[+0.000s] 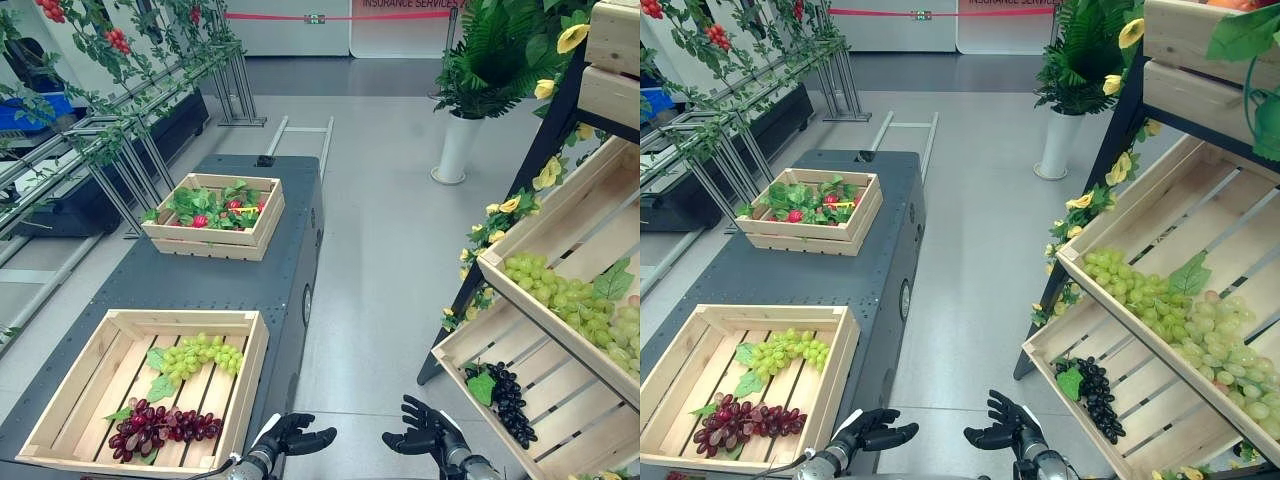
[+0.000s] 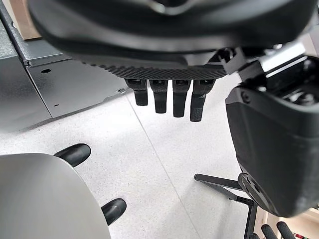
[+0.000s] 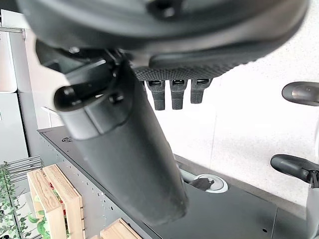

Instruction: Pick up the fruits from the basket on one side to the basket on the other side

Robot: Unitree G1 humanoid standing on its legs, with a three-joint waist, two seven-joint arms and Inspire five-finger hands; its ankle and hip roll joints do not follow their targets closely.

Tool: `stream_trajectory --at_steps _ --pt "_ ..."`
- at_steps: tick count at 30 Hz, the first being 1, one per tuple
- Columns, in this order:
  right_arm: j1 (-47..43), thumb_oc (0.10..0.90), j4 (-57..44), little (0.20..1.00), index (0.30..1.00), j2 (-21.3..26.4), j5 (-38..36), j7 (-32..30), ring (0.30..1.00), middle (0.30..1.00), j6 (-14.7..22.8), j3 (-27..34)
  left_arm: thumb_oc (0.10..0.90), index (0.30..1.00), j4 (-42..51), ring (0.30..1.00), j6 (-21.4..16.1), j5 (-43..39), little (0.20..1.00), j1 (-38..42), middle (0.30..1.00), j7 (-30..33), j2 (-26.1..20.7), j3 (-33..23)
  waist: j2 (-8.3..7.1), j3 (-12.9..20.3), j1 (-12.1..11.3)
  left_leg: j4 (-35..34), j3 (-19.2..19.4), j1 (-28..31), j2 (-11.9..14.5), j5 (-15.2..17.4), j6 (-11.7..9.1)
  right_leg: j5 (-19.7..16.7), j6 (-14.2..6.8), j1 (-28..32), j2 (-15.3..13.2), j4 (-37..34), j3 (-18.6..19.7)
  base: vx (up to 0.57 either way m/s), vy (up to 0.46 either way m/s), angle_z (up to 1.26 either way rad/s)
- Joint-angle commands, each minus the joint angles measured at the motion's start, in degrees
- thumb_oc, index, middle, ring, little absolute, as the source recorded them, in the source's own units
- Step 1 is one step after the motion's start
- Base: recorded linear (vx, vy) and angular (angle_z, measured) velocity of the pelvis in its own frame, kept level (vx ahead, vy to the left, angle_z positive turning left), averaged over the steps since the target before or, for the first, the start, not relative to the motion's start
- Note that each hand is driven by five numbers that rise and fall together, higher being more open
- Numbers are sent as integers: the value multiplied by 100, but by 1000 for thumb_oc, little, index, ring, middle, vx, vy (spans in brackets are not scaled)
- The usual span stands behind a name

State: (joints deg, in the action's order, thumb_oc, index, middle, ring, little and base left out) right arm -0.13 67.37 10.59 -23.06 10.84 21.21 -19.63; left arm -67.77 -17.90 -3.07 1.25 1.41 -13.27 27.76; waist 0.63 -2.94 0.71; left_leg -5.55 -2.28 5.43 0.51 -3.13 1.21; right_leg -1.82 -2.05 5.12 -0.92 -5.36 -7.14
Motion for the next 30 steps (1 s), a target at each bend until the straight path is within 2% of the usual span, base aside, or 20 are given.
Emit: stream_trajectory --at_steps 1,19,25,30 --pt "-570 800 -34 900 900 -5 -253 355 900 900 208 -168 800 900 -190 900 -402 51 900 511 900 81 193 -35 -109 -208 -75 55 114 181 -389 682 173 372 4 266 49 101 57 0 0 0" --pt "-578 800 75 900 900 -53 -140 329 900 900 117 -143 800 900 -269 900 -293 -10 900 455 900 -64 221 -88 -127 -209 -110 55 118 224 -391 692 187 395 8 289 40 151 25 4 0 0" --pt "-600 800 89 900 900 -38 -168 345 900 900 122 -133 800 900 -239 900 -563 230 900 503 900 206 190 -63 -143 -226 -127 55 98 213 -392 689 189 389 12 280 45 147 31 1 -1 4" --pt "-621 800 69 900 900 -7 -348 474 900 900 166 -130 800 900 -79 900 -1013 774 900 585 900 657 108 123 -141 -255 -138 55 76 202 -392 675 180 390 10 276 45 154 30 0 0 0"
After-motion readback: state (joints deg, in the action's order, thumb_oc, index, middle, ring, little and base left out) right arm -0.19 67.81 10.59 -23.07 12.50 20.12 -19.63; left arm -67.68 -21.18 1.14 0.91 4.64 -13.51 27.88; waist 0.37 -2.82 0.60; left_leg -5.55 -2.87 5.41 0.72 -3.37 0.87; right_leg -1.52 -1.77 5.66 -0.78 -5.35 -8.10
